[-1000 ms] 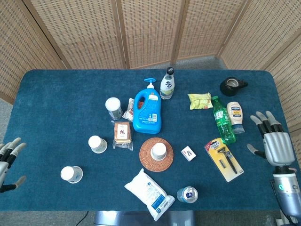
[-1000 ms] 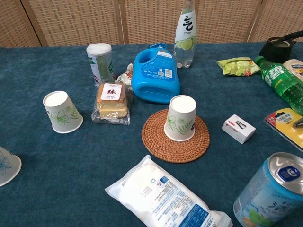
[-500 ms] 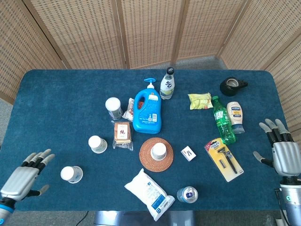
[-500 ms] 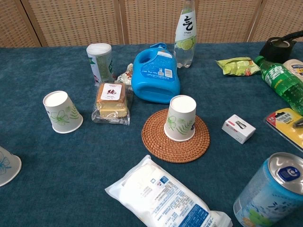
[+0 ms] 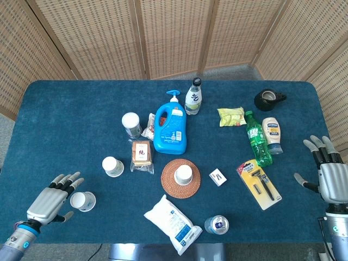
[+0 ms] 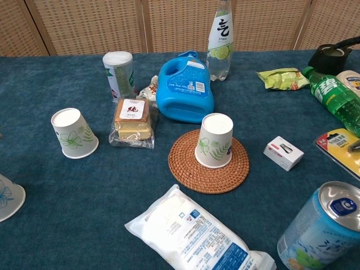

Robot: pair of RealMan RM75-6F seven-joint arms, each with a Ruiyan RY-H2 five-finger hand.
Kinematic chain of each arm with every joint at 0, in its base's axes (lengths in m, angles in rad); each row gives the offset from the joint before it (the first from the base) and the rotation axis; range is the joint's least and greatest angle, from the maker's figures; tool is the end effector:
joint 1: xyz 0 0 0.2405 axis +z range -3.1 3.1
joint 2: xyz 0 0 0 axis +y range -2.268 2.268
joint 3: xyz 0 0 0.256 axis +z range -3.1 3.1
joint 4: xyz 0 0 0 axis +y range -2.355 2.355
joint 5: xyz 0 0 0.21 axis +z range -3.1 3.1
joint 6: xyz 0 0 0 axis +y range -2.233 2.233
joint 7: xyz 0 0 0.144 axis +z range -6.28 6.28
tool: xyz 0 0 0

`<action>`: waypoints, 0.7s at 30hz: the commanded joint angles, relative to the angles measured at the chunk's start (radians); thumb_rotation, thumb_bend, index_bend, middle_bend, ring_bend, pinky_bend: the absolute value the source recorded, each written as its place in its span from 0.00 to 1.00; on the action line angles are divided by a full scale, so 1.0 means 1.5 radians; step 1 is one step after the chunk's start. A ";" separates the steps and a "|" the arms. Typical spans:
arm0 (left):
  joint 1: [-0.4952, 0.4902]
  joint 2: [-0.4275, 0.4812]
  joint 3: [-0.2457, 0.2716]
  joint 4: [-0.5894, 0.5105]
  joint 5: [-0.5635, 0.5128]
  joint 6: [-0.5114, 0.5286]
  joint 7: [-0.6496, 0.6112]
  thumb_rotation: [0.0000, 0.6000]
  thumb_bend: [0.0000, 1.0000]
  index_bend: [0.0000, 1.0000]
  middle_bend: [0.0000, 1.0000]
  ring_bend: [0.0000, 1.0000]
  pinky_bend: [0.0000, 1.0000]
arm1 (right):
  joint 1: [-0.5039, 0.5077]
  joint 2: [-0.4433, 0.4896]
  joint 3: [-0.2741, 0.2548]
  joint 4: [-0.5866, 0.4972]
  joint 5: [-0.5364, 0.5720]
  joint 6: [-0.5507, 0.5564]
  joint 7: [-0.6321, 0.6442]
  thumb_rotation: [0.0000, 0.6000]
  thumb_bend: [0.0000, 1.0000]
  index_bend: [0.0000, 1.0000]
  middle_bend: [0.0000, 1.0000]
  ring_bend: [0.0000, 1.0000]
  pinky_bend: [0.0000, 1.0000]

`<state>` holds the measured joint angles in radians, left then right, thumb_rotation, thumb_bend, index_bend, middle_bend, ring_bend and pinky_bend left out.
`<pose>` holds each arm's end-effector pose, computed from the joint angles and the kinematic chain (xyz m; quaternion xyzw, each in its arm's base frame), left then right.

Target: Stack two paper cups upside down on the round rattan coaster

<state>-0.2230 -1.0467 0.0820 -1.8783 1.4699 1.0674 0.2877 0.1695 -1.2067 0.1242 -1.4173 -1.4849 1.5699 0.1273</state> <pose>-0.2686 0.1665 0.0903 -0.7495 -0.4410 -0.2323 0.4356 -0.3137 -0.2240 0.1733 0.5618 -0.3255 0.4682 0.5994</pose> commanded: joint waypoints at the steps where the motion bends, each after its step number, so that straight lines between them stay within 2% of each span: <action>1: -0.007 -0.014 -0.001 0.002 -0.019 -0.009 0.024 1.00 0.32 0.00 0.00 0.00 0.00 | 0.000 -0.001 0.001 0.000 -0.001 -0.002 0.002 1.00 0.18 0.16 0.12 0.00 0.22; 6: -0.017 -0.035 -0.002 0.003 -0.042 -0.018 0.053 1.00 0.32 0.00 0.00 0.00 0.03 | -0.001 -0.003 0.002 -0.003 -0.006 -0.003 0.003 1.00 0.18 0.15 0.12 0.00 0.22; 9: -0.021 -0.046 -0.001 0.005 -0.048 -0.020 0.065 1.00 0.32 0.00 0.00 0.00 0.10 | -0.001 -0.005 0.002 -0.004 -0.008 -0.005 0.004 1.00 0.19 0.15 0.13 0.00 0.22; 12: -0.025 -0.056 -0.001 0.007 -0.059 -0.022 0.078 1.00 0.33 0.06 0.02 0.00 0.20 | -0.001 -0.006 0.003 -0.003 -0.008 -0.007 0.005 1.00 0.19 0.15 0.13 0.00 0.22; 15: -0.029 -0.064 -0.001 0.009 -0.067 -0.021 0.087 1.00 0.35 0.12 0.13 0.03 0.31 | -0.002 -0.006 0.005 -0.002 -0.008 -0.006 0.007 1.00 0.19 0.15 0.13 0.00 0.22; 17: -0.031 -0.069 0.000 0.010 -0.070 -0.021 0.093 1.00 0.36 0.19 0.20 0.09 0.36 | -0.003 -0.007 0.007 -0.002 -0.007 -0.005 0.007 1.00 0.19 0.15 0.13 0.00 0.22; 21: -0.033 -0.076 -0.001 0.012 -0.077 -0.013 0.102 1.00 0.38 0.25 0.26 0.17 0.41 | -0.004 -0.007 0.009 -0.003 -0.006 -0.007 0.010 1.00 0.20 0.15 0.13 0.00 0.22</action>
<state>-0.2713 -1.1589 0.0807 -1.8616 1.3563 1.0466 0.4384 0.1637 -1.2171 0.1377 -1.4220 -1.4938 1.5600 0.1429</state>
